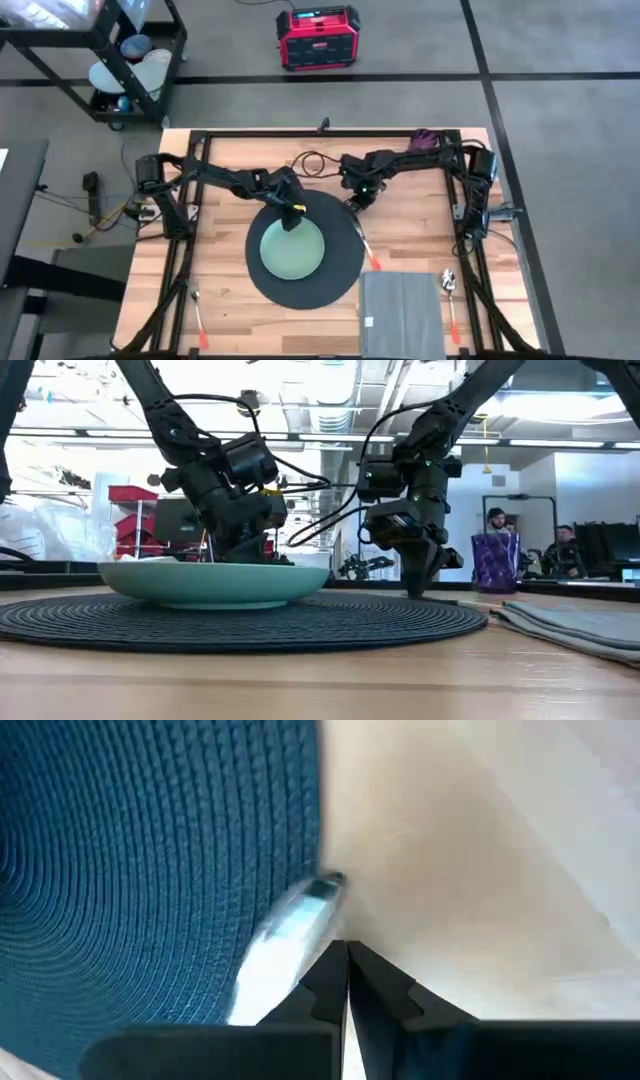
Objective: Set table place
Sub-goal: Put the orange knife on the blue placemat to the right of the green plate
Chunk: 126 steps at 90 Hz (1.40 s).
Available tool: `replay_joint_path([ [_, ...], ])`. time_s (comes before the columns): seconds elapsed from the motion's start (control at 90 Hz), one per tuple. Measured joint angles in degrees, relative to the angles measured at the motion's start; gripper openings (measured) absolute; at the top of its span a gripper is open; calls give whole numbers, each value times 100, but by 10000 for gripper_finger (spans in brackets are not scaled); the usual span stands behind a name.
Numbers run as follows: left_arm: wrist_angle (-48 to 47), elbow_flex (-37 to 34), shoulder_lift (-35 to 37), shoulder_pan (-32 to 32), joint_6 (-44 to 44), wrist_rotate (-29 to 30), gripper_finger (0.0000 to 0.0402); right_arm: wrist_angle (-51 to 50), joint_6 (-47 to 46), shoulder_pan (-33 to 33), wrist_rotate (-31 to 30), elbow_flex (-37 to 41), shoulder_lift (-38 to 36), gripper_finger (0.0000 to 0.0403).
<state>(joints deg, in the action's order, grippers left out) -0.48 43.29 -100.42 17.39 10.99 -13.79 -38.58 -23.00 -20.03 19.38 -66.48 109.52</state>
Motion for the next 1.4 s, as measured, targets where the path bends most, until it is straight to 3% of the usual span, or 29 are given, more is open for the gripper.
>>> replay_joint_path([
  [0.333, 140, 4, 2, 0, 261, 3, 0, -1004, 374, 433, -6, 205, -232, 0],
  [0.656, 163, 5, 2, 0, 334, 1, 0, -428, 297, 1081, 247, 479, -243, 0],
  [1.2, 114, 233, -15, 2, 337, 30, 0, 125, 1376, 1097, 438, 483, -767, 0],
  [1.4, 92, 294, -20, 2, 338, 41, 0, -406, 762, 1018, 335, 608, -1134, 0],
])
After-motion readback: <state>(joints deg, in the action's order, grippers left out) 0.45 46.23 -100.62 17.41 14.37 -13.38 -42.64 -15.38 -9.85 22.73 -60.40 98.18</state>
